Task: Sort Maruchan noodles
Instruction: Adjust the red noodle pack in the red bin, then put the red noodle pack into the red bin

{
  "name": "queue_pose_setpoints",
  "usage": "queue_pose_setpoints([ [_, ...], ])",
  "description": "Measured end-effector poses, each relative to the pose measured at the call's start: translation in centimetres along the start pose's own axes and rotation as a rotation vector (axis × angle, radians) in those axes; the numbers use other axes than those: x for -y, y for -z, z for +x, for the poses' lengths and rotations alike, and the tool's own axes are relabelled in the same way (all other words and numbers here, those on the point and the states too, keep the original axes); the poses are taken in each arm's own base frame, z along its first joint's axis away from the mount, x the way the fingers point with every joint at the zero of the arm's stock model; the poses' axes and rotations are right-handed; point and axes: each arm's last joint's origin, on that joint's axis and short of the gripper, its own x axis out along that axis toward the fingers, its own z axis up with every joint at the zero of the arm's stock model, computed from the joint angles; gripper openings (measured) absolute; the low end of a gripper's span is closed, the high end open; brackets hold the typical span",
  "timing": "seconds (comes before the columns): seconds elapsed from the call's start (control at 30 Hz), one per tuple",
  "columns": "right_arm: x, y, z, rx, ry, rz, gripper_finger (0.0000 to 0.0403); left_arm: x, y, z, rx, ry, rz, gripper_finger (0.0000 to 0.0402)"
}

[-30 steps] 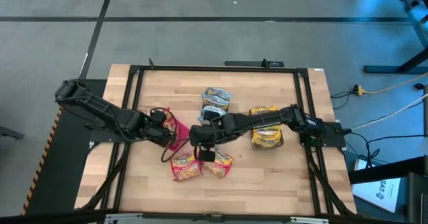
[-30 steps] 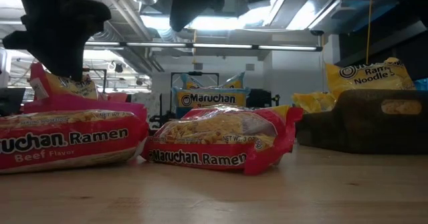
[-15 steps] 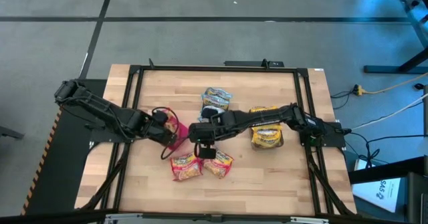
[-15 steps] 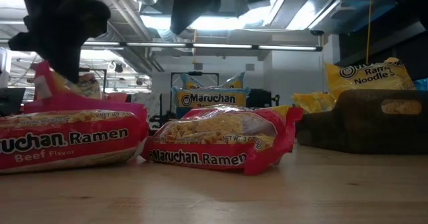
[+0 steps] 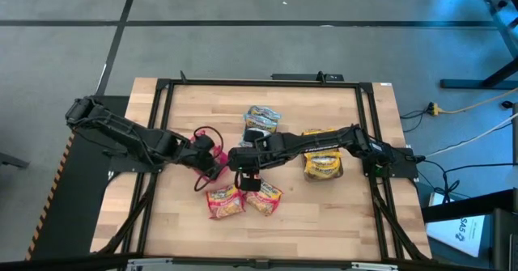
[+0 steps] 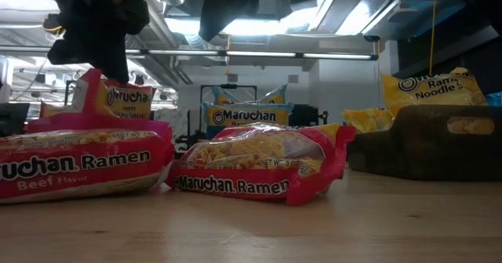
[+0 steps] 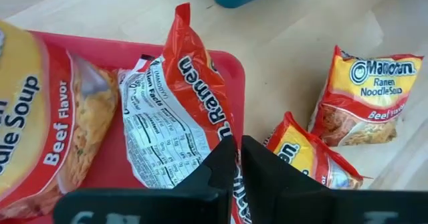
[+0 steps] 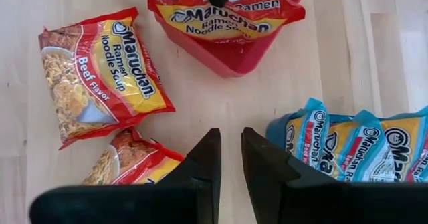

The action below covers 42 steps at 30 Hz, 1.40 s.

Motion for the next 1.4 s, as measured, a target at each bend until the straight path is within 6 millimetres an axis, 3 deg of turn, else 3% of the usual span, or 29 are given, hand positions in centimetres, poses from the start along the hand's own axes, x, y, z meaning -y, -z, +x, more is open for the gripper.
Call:
queue_pose_setpoints([
  [0.47, -0.1, 0.2, 0.0, -0.019, -0.025, -0.002, 0.0060, 1.0, -0.4, -0.4, 0.039, 0.114, 0.028, 0.0035],
  [0.67, 0.0, 2.1, -0.3, -0.229, -0.080, -0.005, 0.0060, 1.5, 0.3, -1.7, -0.115, 0.228, 0.063, 0.0034],
  [0.87, -0.9, 3.3, -0.7, -0.355, -0.128, 0.012, 0.0060, 1.8, 3.1, -2.7, -0.341, 0.280, 0.105, 0.0034],
  [1.1, -3.0, 4.0, -0.2, -0.376, -0.095, -0.070, 0.0070, 0.2, 7.6, -4.0, -0.484, 0.073, 0.132, 0.0049],
  [1.2, -3.5, 4.4, 0.3, -0.383, -0.096, -0.069, 0.0100, -0.5, 9.3, -4.8, -0.519, 0.015, 0.161, 0.0061],
  [1.4, -4.4, 5.4, 3.7, -0.388, -0.089, 0.080, 0.0191, -1.1, 11.4, -5.7, -0.465, 0.008, 0.177, 0.0087],
])
